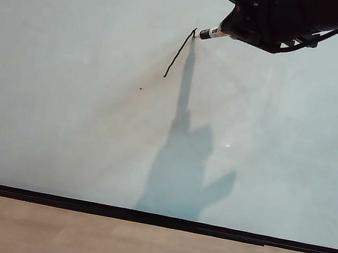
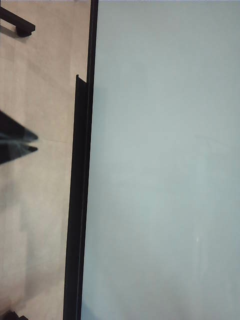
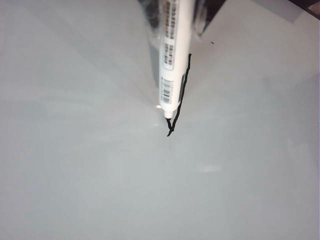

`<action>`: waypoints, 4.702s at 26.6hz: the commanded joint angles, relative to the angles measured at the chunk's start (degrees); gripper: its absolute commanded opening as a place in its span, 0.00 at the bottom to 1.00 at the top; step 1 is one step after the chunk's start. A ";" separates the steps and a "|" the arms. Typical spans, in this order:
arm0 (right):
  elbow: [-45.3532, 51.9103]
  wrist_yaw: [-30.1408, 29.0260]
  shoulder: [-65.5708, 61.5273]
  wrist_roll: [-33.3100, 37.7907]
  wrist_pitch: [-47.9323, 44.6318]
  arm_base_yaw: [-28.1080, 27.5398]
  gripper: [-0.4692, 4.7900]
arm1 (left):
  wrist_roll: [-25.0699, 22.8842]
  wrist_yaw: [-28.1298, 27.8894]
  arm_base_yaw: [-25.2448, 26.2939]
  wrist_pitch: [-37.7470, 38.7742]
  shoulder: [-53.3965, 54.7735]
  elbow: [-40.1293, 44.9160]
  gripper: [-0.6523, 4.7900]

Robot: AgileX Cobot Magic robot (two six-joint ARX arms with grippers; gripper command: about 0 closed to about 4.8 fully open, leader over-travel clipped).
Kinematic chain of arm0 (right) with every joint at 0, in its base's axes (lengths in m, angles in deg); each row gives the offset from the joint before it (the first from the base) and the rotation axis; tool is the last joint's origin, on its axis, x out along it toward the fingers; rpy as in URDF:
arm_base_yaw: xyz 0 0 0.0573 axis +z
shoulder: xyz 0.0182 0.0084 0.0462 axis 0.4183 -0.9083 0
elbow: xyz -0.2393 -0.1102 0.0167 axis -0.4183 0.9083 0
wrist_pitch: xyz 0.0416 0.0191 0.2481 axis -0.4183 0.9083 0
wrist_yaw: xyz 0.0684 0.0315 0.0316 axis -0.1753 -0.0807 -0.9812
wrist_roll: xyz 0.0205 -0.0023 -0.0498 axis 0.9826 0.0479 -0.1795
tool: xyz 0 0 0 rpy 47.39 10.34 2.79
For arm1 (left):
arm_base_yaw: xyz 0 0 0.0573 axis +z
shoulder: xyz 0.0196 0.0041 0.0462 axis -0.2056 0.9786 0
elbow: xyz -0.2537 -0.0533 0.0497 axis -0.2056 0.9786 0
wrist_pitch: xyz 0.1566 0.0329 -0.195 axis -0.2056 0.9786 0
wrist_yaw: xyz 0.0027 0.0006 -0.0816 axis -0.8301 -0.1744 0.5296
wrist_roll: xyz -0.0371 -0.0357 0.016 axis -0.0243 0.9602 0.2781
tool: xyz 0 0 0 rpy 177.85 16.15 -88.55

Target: Pick up the pen on the shelf to the right of the whiteboard and write the letter A.

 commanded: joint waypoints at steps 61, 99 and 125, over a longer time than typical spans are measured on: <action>3.63 7.56 1.79 0.96 8.11 -0.17 0.08 | -0.24 0.24 0.00 -0.35 0.00 -0.17 0.11; -3.39 -4.76 0.79 -8.17 9.64 2.10 0.08 | -0.24 0.22 0.00 -0.35 0.00 -0.17 0.11; -6.71 0.46 -0.50 -8.44 14.25 1.86 0.08 | -0.24 0.22 0.00 -0.35 0.00 -0.17 0.11</action>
